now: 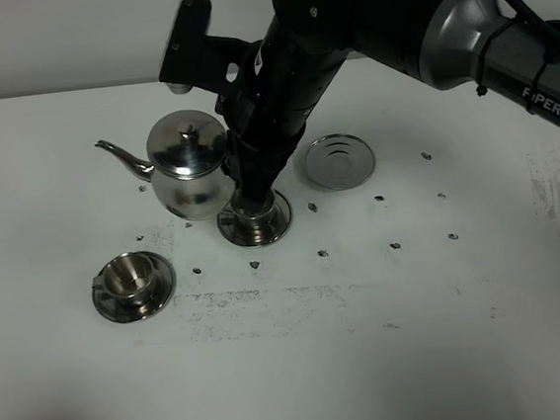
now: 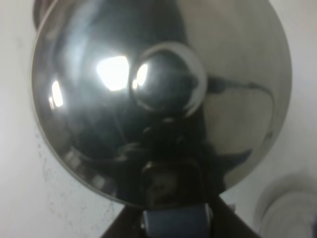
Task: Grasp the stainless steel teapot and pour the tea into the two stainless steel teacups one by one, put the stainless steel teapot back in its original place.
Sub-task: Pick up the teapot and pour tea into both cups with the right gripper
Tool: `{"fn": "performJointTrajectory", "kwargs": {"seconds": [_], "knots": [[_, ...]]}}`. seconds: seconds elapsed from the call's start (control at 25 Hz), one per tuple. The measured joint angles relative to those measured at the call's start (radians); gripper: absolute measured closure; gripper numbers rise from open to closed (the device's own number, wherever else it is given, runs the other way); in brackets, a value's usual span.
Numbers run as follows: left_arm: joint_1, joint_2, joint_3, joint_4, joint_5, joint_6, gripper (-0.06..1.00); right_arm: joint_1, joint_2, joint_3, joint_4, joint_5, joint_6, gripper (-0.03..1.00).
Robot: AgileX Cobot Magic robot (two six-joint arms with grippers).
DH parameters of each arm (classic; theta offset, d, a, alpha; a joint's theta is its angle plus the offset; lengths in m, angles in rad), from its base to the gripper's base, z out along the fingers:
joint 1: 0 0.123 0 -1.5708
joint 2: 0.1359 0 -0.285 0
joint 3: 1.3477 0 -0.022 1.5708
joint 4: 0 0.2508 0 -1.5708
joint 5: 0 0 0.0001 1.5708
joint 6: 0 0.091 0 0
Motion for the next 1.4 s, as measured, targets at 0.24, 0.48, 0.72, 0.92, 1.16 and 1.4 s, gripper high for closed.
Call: {"fn": "performJointTrajectory", "kwargs": {"seconds": [0.24, 0.48, 0.72, 0.92, 1.16, 1.4], "knots": [[0.000, 0.000, 0.000, 0.000, 0.000, 0.000, 0.62, 0.055, 0.000, 0.000, -0.070, 0.018, -0.105, 0.80], [0.000, 0.000, 0.000, 0.000, 0.000, 0.000, 0.62, 0.088, 0.005, -0.008, -0.104, 0.062, -0.101, 0.80], [0.000, 0.000, 0.000, 0.000, 0.000, 0.000, 0.62, 0.113, 0.076, -0.097, -0.115, 0.112, -0.031, 0.80], [0.000, 0.000, 0.000, 0.000, 0.000, 0.000, 0.62, 0.115, 0.148, -0.192, -0.125, 0.158, 0.015, 0.80], [0.000, 0.000, 0.000, 0.000, 0.000, 0.000, 0.62, 0.115, 0.192, -0.215, -0.171, 0.161, 0.053, 0.80], [0.000, 0.000, 0.000, 0.000, 0.000, 0.000, 0.62, 0.138, 0.216, -0.215, -0.228, 0.165, 0.088, 0.80]]}}
